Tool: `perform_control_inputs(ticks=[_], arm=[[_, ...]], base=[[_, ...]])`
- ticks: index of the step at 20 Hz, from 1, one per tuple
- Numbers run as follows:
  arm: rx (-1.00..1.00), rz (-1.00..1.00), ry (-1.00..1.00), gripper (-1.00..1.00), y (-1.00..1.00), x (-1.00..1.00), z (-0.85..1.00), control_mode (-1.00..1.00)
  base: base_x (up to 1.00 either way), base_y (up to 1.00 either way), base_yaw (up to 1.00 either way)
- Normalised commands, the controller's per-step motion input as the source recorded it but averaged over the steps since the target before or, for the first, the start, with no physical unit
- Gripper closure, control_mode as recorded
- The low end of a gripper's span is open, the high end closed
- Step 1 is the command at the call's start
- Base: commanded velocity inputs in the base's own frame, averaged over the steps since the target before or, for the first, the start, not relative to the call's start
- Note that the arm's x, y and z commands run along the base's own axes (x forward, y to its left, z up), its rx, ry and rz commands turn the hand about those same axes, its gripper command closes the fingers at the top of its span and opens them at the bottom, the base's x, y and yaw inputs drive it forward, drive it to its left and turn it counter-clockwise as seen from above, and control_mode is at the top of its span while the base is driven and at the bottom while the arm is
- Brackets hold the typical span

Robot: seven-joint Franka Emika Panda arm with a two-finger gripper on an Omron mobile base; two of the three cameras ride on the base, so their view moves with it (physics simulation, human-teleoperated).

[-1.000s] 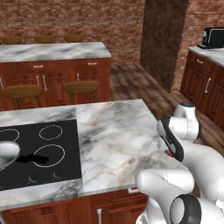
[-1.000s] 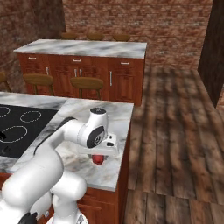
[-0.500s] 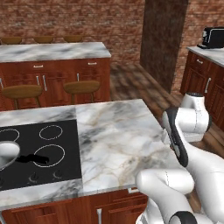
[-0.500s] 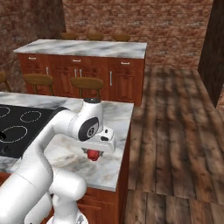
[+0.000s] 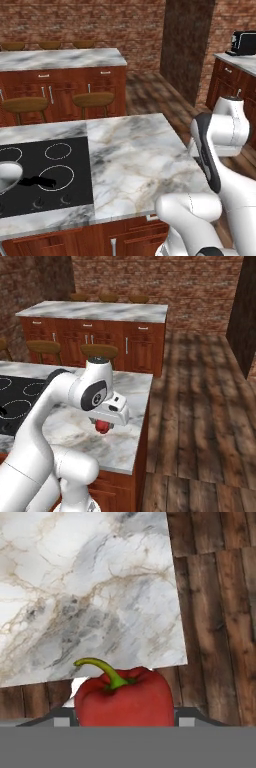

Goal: Place both pans onto different burners. Then place the bell pepper and the shrimp on different pans.

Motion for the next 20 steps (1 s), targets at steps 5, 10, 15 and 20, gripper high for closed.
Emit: perform_control_inputs(ticks=[5, 10, 15, 20], arm=[[-0.01, 0.0, -0.11, 1.0, 0.13, 0.0, 0.33, -1.0], [-0.01, 0.0, -0.07, 1.0, 0.19, -0.03, 0.38, -1.0], [-0.02, 0.0, -0.03, 1.0, 0.16, -0.05, 0.16, 1.0], [0.0, 0.0, 0.0, 1.0, 0.0, 0.0, 0.0, 1.0]], base=[[0.0, 0.0, 0.0], [0.0, 0.0, 0.0], [-0.11, 0.16, 0.0], [-0.46, 0.67, -0.02]])
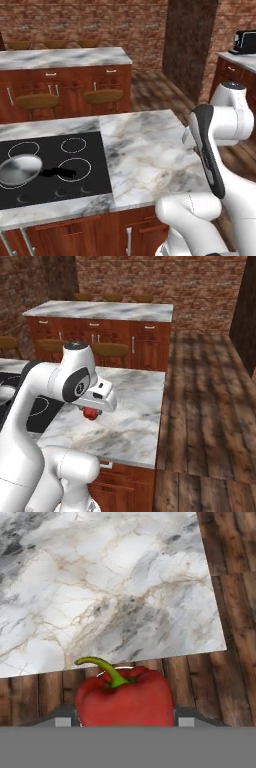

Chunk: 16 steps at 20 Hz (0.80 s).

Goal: Place both pans onto different burners. Then place the bell pepper and the shrimp on different pans.

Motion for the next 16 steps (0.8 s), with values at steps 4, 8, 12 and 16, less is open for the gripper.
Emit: perform_control_inputs(ticks=[4, 8, 12, 16], arm=[[0.0, 0.0, 0.0, 1.0, 0.0, 0.0, 0.0, 1.0], [0.0, 0.0, 0.0, 1.0, 0.0, 0.0, 0.0, 1.0], [0.0, 0.0, 0.0, 1.0, 0.0, 0.0, 0.0, 1.0], [0.0, 0.0, 0.0, 1.0, 0.0, 0.0, 0.0, 1.0]], base=[[-0.38, 0.9, -0.07], [-0.07, 0.95, -0.04], [0.11, 0.94, 0.0], [0.2, 0.77, 0.0]])
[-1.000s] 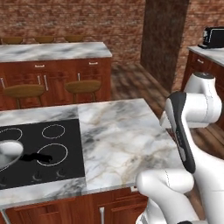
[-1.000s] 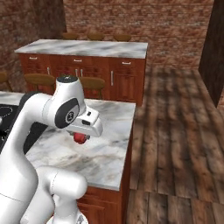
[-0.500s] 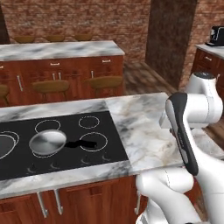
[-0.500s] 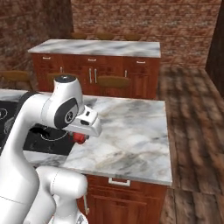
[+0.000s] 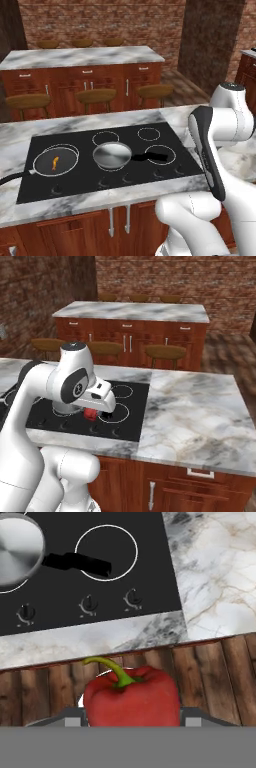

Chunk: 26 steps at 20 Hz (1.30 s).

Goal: Place both pans onto different burners. Then place the bell pepper and the shrimp on different pans.

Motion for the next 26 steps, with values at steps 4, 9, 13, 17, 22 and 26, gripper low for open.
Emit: perform_control_inputs(ticks=[4, 9, 13, 17, 22, 26], arm=[[0.0, 0.0, 0.0, 1.0, 0.0, 0.0, 0.0, 1.0], [0.0, 0.0, 0.0, 1.0, 0.0, 0.0, 0.0, 1.0], [0.0, 0.0, 0.0, 1.0, 0.0, 0.0, 0.0, 1.0], [0.0, 0.0, 0.0, 1.0, 0.0, 0.0, 0.0, 1.0], [0.0, 0.0, 0.0, 1.0, 0.0, 0.0, 0.0, 1.0], [0.0, 0.01, 0.0, 1.0, 0.65, 0.78, -0.14, -1.0]], base=[[0.39, 0.67, 0.0], [0.41, 0.65, 0.0], [0.37, 0.63, 0.0], [0.39, 0.45, 0.0], [0.47, 0.29, 0.0], [0.0, 0.0, 0.0]])
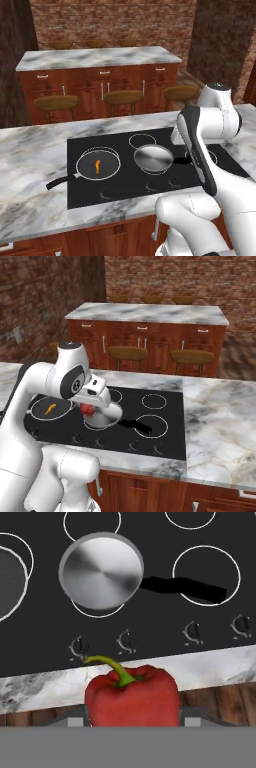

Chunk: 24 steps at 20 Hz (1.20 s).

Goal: Place both pans onto different burners. Then place the bell pepper and the shrimp on different pans.

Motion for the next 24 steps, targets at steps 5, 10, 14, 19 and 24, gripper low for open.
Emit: perform_control_inputs(ticks=[5, 10, 14, 19, 24], arm=[[0.0, 0.05, 0.0, 1.0, 0.52, 0.97, -0.15, -1.0], [0.01, 0.01, 0.0, 1.0, 0.1, 0.99, -0.1, -1.0], [0.0, 0.0, 0.02, 1.0, 0.02, 0.93, -0.27, -1.0], [0.0, 0.0, 0.04, 1.0, 0.0, 0.63, -0.43, -1.0], [0.0, 0.0, 0.02, 1.0, 0.03, 0.54, -0.65, -1.0]], base=[[0.0, 0.0, 0.0], [0.0, 0.0, 0.0], [0.0, 0.0, 0.0], [0.0, 0.0, 0.0], [0.0, 0.0, 0.0]])
